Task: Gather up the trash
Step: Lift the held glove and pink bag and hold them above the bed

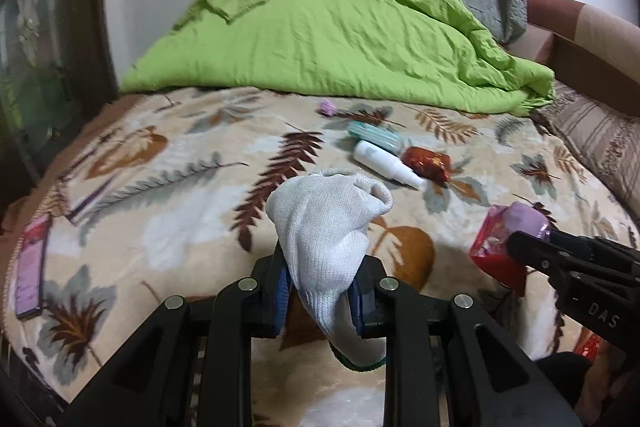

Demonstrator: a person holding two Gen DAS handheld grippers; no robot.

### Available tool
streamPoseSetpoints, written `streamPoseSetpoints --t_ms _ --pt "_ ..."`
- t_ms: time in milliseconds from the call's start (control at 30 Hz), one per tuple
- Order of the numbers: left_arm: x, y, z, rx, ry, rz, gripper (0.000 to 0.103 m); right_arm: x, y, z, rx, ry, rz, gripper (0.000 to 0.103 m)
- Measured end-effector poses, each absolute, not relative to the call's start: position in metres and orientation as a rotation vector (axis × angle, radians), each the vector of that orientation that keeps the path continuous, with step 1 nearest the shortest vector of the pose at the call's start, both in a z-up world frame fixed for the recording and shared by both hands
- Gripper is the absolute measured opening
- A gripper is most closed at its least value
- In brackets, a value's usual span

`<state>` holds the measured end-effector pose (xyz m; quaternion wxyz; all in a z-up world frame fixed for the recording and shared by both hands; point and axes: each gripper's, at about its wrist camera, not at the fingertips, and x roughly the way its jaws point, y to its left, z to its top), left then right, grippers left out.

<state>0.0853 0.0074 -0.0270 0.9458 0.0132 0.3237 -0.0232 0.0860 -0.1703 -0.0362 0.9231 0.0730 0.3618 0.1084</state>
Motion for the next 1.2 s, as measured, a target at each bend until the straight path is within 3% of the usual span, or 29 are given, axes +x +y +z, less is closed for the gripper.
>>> streamPoseSetpoints --t_ms 1200 --pt "0.0828 -0.0007 -0.0308 0.068 0.650 -0.038 0.023 0.0900 -0.1757 -0.0413 0.171 0.765 0.203 0.043"
